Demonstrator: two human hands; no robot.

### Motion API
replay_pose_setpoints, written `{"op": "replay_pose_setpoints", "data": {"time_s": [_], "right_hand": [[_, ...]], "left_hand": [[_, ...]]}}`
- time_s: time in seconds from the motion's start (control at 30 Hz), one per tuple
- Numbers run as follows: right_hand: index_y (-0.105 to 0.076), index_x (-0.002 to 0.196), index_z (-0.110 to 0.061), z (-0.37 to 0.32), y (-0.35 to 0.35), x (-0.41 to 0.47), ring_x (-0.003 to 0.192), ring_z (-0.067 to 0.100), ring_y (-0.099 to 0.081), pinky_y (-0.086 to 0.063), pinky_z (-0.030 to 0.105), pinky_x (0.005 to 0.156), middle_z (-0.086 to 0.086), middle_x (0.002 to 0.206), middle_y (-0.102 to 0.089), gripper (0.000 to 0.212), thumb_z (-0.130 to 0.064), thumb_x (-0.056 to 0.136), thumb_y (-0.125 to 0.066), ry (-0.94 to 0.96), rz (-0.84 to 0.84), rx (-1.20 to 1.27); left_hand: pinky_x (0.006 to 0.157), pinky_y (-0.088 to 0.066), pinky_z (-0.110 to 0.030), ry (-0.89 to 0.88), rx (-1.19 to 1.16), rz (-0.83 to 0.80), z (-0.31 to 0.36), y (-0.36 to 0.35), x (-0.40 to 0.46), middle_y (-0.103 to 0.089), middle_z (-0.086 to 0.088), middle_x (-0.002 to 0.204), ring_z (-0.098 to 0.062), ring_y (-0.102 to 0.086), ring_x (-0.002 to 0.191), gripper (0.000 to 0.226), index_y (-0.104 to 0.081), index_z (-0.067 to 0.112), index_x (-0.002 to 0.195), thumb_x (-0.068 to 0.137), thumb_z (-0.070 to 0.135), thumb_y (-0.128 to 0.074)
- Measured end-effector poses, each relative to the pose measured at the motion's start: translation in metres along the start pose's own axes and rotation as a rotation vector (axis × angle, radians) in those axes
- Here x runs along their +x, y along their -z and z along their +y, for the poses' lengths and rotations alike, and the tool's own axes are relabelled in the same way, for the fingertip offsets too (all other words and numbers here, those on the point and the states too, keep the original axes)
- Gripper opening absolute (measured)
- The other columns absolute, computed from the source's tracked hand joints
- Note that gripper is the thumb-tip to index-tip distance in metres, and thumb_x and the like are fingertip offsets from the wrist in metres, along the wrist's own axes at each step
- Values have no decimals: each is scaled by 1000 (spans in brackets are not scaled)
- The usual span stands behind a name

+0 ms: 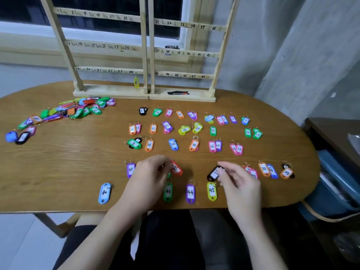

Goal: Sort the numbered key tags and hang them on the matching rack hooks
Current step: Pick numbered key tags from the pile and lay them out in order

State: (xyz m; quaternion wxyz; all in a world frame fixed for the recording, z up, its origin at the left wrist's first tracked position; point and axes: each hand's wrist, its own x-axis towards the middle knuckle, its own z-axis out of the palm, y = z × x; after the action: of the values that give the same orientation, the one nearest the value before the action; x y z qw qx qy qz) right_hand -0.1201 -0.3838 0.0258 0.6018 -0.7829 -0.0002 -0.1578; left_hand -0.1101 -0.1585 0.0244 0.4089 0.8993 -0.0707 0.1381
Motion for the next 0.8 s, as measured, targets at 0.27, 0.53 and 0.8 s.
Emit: {"op": "replay_pose_setpoints", "data": {"time_s": [0.27, 0.53, 0.8], "right_hand": [[-72, 98, -29, -4, -91, 91, 86, 6, -69, -59, 27, 79, -11, 92, -72, 17, -13, 93, -71, 41, -473, -199], [-75, 95, -28, 9, -137, 136, 78, 4, -62, -56, 33, 76, -15, 85, -70, 9, -21, 93, -70, 60, -612, -405], [-72, 107, -23, 14, -138, 141, 94, 7, -53, -50, 30, 82, -14, 96, -53, 12, -22, 95, -69, 314, -601, -625]], "left_hand": [[66, -42, -6, 190, -69, 157, -21, 21, -10, -72, 15, 80, 0, -65, 81, 9, -73, 25, 92, 88, 18, -76], [77, -52, -28, 200, 1, 100, -31, 35, -5, -69, 16, 87, -3, -64, 86, 7, -70, 31, 96, 89, 31, -71], [75, -51, -30, 131, -22, 36, -25, 24, 12, -69, 13, 82, -8, -63, 81, 4, -70, 34, 92, 91, 33, -66]]}}
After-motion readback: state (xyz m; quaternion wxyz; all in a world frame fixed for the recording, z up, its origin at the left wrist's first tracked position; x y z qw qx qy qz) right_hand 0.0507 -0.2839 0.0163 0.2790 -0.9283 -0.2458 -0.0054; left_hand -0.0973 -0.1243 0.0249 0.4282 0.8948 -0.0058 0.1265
